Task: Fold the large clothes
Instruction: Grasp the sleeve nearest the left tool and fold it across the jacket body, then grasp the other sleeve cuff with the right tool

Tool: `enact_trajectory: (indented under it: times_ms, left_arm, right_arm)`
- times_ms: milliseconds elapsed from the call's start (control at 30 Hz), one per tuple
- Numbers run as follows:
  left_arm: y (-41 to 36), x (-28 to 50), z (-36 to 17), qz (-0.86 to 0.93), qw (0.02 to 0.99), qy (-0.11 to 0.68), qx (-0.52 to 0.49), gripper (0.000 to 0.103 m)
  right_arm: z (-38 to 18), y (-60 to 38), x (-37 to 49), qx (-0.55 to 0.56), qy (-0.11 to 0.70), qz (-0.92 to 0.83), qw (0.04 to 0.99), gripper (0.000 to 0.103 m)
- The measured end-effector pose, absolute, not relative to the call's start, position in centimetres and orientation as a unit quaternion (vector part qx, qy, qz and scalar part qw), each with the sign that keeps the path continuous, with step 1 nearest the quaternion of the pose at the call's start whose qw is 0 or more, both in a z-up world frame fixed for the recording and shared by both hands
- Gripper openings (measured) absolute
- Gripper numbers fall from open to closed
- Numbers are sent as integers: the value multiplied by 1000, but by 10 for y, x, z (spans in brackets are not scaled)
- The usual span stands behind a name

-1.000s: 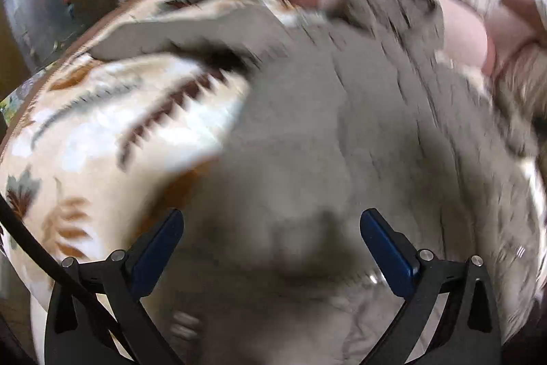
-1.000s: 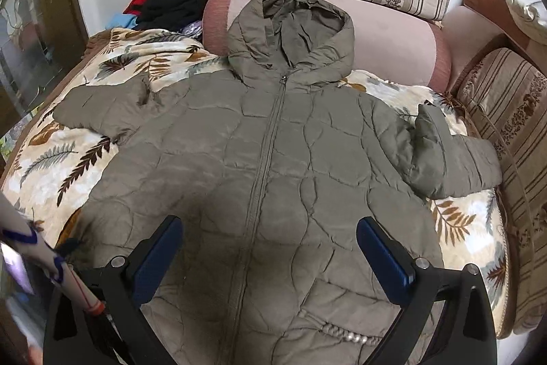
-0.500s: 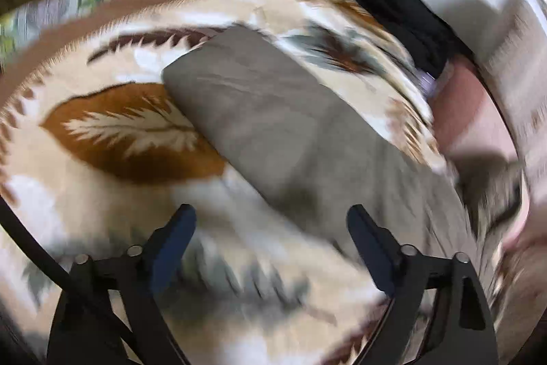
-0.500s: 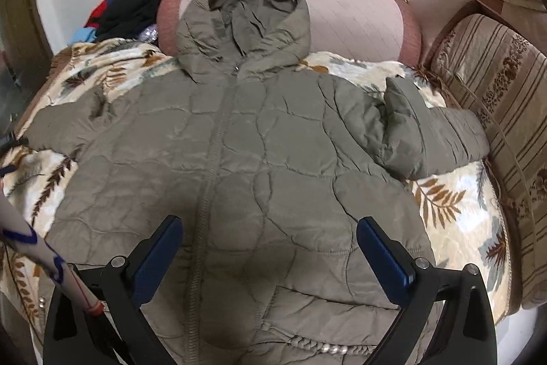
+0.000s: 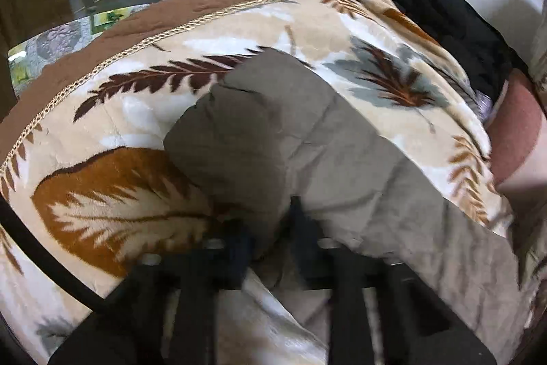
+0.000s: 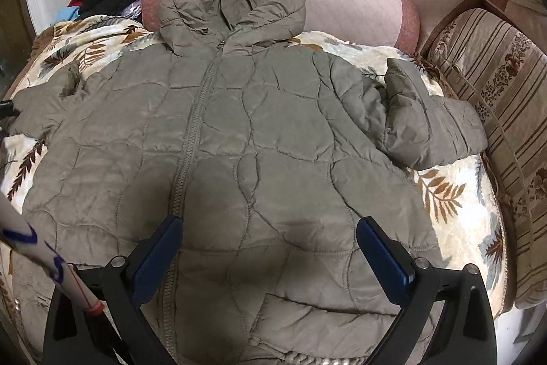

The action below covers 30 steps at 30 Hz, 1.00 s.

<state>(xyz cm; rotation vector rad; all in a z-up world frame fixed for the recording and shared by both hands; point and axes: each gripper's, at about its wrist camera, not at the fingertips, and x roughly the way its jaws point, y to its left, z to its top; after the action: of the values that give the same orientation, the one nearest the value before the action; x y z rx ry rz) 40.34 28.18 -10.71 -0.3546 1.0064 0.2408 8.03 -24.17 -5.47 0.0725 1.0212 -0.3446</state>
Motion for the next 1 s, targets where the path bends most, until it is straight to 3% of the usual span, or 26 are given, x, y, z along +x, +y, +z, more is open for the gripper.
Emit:
enact_trajectory:
  times_ms: [167,333,500,633,733,800,867,1000]
  left_arm:
    - [236,370,-38,43,888,435,-145,10]
    - [139,325,28,-86,904,402,-114,10]
    - [20,280,51,-209,887,403,-91,10]
    - [-71,251,30,-271,858,430,-68,11]
    - [-118,229,10,-282,846,451,-33,25]
    - [-131,212,4,-287,843,455,-16,54]
    - [-130,192,5,-290,847,446,-9,66]
    - [-105,143,7,-267,863,428,11,69]
  right_arm:
    - [-45,-250,71,44,465,-161,870,100]
    - [-34,-261,50,67,444,-155,880,99]
    - [-26,-281,23,90,427,-165,885,99]
    - [-28,-302,0,116,425,-176,880,99]
    - [-31,-316,-11,131,428,-179,876,99]
    - [-33,-325,-17,142,428,-178,874,99]
    - [-36,-334,-16,158,433,-172,870,100]
    - [-43,-343,0,185,445,-146,864,100]
